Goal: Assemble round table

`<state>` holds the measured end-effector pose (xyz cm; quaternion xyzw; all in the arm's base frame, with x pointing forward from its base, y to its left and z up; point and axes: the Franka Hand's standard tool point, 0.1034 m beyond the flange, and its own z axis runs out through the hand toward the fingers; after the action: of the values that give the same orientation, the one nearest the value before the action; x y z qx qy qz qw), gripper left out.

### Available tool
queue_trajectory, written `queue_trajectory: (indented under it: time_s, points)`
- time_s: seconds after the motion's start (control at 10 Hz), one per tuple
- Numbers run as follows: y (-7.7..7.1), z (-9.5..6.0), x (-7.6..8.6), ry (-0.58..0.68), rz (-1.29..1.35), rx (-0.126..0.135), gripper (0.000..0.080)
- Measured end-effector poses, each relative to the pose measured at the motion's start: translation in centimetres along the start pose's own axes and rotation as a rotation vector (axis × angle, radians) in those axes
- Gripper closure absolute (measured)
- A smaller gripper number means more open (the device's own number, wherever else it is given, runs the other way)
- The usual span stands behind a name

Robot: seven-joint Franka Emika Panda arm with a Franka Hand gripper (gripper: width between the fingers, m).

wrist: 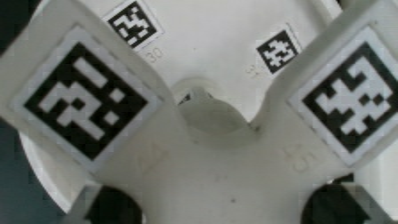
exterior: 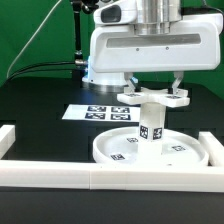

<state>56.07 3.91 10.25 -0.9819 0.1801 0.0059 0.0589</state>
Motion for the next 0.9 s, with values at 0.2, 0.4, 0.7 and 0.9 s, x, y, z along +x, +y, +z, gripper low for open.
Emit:
queue_trajectory:
  time_s: [0.2,0.4,0.7,0.9]
  points:
    - [-0.10,0.02,0.11,0.010,0.278,0.028,0.0357]
    - [-0.08,0.02,0.15,0.008,0.458,0.031,0.0357]
    - [-0.05,0.03,0.17,0.004,0.610,0.035,0.0357]
    - [-0.05,0.04,0.19,0.004,0.692,0.037,0.0357]
